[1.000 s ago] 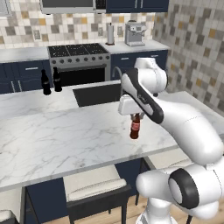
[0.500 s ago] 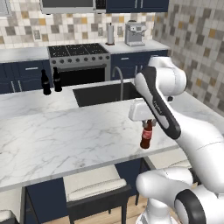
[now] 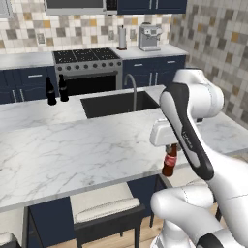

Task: Place the large bottle from the dining counter next to the other large bottle outside the sink, and place the small bottle from the dining counter next to the other small bottle inside the sink.

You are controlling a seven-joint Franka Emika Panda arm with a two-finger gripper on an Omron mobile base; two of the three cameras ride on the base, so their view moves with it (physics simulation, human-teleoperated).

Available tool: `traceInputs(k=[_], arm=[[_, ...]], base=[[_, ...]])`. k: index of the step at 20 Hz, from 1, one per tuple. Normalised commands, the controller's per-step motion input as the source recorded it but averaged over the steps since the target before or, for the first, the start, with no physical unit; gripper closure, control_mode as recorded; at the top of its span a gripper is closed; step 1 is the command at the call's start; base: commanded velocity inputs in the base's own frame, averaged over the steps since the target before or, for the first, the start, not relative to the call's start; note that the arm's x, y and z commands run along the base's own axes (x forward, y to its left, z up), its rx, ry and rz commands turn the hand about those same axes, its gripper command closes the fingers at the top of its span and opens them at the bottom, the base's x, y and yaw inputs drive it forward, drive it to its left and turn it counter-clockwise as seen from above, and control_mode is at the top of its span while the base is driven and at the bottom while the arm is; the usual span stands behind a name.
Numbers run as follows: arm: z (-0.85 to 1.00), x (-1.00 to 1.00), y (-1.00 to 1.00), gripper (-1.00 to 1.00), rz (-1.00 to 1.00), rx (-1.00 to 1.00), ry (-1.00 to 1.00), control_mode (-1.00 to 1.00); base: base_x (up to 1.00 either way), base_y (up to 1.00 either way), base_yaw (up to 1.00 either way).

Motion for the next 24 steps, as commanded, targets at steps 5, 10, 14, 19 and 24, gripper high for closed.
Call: traceInputs(k=[5, 10, 14, 19, 24], arm=[[0.0, -0.04, 0.0, 1.0, 0.0, 0.0, 0.0, -1.0], [0.0, 0.0, 0.0, 1.0, 0.0, 0.0, 0.0, -1.0], [0.0, 0.0, 0.0, 1.0, 0.0, 0.0, 0.0, -1.0], [0.0, 0.0, 0.0, 1.0, 0.0, 0.0, 0.0, 1.0], [0.0, 0.0, 0.0, 1.0, 0.0, 0.0, 0.0, 1.0]], base=[[0.0, 0.0, 0.0], [0.0, 0.0, 0.0], [0.0, 0.0, 0.0], [-0.37, 0.02, 0.0], [-1.0, 0.39, 0.0]])
